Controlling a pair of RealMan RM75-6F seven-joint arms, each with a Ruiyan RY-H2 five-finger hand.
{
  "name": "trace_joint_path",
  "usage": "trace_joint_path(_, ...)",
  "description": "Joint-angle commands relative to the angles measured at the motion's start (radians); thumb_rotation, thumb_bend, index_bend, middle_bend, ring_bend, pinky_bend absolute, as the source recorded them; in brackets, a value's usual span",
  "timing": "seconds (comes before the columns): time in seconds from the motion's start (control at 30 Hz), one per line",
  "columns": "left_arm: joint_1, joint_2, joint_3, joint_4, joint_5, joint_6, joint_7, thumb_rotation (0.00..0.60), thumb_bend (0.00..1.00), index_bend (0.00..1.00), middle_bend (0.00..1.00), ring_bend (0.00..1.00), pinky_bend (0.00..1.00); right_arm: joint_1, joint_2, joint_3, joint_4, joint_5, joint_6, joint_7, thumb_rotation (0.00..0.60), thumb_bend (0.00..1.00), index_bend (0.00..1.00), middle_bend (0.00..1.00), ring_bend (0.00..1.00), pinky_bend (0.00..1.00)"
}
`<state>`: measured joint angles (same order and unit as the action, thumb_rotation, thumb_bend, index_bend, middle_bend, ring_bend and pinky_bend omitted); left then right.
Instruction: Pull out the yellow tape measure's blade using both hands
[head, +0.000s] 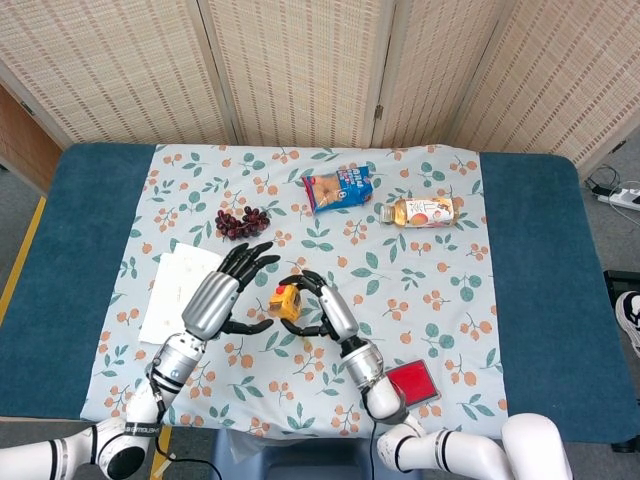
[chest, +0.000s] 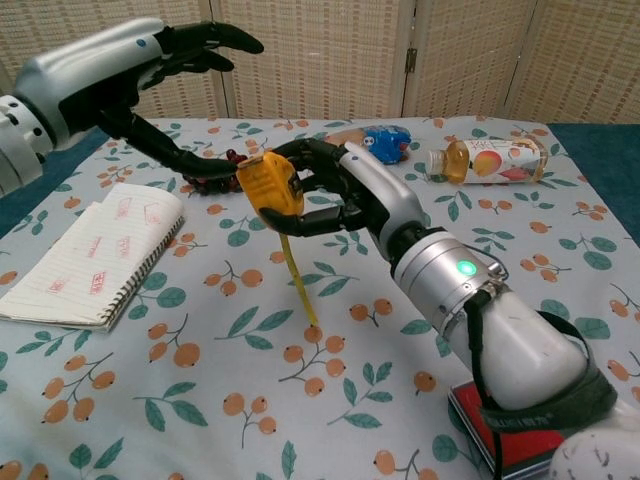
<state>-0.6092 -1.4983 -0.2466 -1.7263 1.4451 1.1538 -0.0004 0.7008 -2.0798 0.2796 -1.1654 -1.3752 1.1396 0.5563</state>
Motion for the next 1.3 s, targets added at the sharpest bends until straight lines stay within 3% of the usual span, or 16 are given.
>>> trace_joint_path(0.03, -0.013, -0.018, 0.003, 0.011, -0.003, -0.002, 0.018, 0.6, 0.22, 0.18, 0.09, 0.13, 0.0, 0.004, -0.008, 0.004, 0.0, 0.003, -0.005, -0.016, 0.6, 0.34, 0.52, 0.47, 0.35, 0.09)
trace_joint_path(0.5, -0.039, -0.07, 0.016, 0.081, -0.017, 0.012, 0.072, 0.6, 0.22, 0.19, 0.09, 0.13, 0.0, -0.005, 0.002, -0.008, -0.021, 0.006, -0.027, -0.059, 0.6, 0.34, 0.52, 0.47, 0.35, 0.09)
trace_joint_path(0.83, -0.041, -0.07, 0.03, 0.101, -0.014, 0.024, 0.083, 0.6, 0.33, 0.2, 0.09, 0.12, 0.0, -0.016, 0.014, -0.012, -0.034, 0.01, -0.041, -0.053, 0.6, 0.34, 0.52, 0.47, 0.35, 0.09)
trace_joint_path(1.3, -0.045, -0.073, 0.047, 0.12, -0.011, 0.029, 0.099, 0.6, 0.35, 0.21, 0.09, 0.12, 0.0, -0.022, 0.022, -0.011, -0.05, 0.01, -0.05, -0.054, 0.6, 0.34, 0.52, 0.47, 0.35, 0.09)
